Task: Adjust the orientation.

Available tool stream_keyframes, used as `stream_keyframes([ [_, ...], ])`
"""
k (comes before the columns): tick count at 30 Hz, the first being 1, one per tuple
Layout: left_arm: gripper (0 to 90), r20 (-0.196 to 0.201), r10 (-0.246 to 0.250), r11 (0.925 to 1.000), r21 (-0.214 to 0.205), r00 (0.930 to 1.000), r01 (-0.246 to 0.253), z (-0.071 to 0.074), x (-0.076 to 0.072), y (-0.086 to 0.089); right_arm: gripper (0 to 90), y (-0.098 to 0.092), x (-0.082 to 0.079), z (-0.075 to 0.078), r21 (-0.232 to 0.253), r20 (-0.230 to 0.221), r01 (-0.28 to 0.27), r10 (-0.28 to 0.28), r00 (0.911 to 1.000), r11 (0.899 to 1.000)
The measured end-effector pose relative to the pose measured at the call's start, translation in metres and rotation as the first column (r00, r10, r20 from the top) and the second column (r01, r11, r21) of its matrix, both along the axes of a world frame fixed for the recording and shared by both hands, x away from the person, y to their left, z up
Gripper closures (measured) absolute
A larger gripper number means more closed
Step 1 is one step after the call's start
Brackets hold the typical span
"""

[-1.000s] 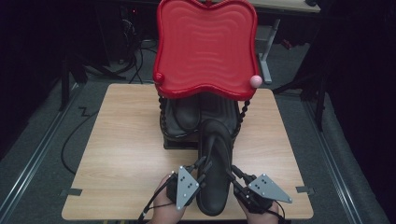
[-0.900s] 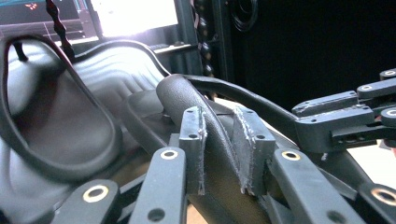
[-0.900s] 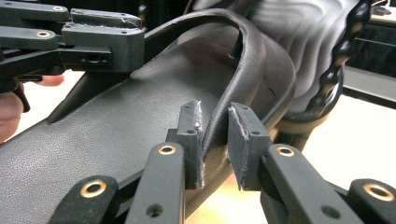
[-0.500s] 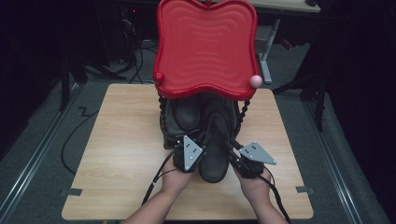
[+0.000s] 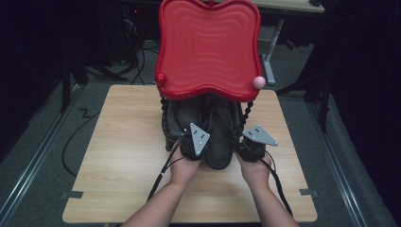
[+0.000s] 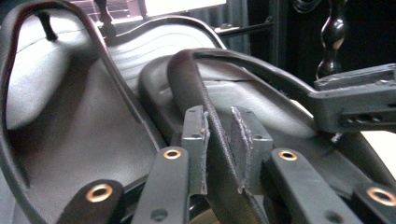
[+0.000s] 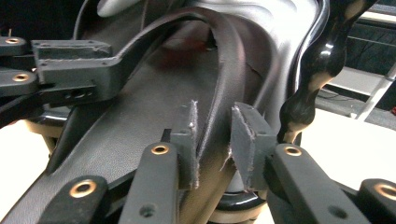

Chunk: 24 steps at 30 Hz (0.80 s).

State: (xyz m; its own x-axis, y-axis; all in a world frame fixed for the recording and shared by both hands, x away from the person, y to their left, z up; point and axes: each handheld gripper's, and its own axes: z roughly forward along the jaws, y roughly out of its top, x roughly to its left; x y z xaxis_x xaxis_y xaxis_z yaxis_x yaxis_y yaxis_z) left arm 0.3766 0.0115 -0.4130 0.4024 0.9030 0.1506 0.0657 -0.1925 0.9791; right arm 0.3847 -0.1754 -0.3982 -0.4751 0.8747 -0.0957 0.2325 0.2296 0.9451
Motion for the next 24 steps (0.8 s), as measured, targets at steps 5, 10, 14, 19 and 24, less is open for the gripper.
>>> stream_keyframes([
  [5,77.7,-0.013,0.02,0.9997,-0.013,0.9997,-0.02,0.0,0.0,-0.001,65.3,-0.001,-0.007,-0.002,0.002,0.001,-0.022,0.022,0.9998,1.0],
  [10,78.0,-0.017,0.022,0.9992,-0.031,0.9996,-0.023,0.001,0.0,0.0,65.4,-0.001,-0.028,0.0,0.026,0.024,-0.062,0.061,0.9978,0.998],
  [14,78.1,-0.021,0.024,0.9989,-0.041,0.9995,-0.025,0.001,-0.001,0.0,87.3,0.001,-0.068,-0.014,0.036,0.037,-0.119,0.117,0.9924,0.992],
  [19,78.4,-0.024,0.028,0.9987,-0.042,0.9993,-0.029,0.0,-0.001,0.001,90.0,0.012,-0.117,-0.051,-0.015,0.023,-0.182,0.182,0.983,0.983],
  [24,78.5,-0.026,0.032,0.9982,-0.051,0.9992,-0.033,0.0,-0.001,0.0,90.0,0.026,-0.122,-0.067,-0.088,0.001,-0.212,0.213,0.9771,0.973],
])
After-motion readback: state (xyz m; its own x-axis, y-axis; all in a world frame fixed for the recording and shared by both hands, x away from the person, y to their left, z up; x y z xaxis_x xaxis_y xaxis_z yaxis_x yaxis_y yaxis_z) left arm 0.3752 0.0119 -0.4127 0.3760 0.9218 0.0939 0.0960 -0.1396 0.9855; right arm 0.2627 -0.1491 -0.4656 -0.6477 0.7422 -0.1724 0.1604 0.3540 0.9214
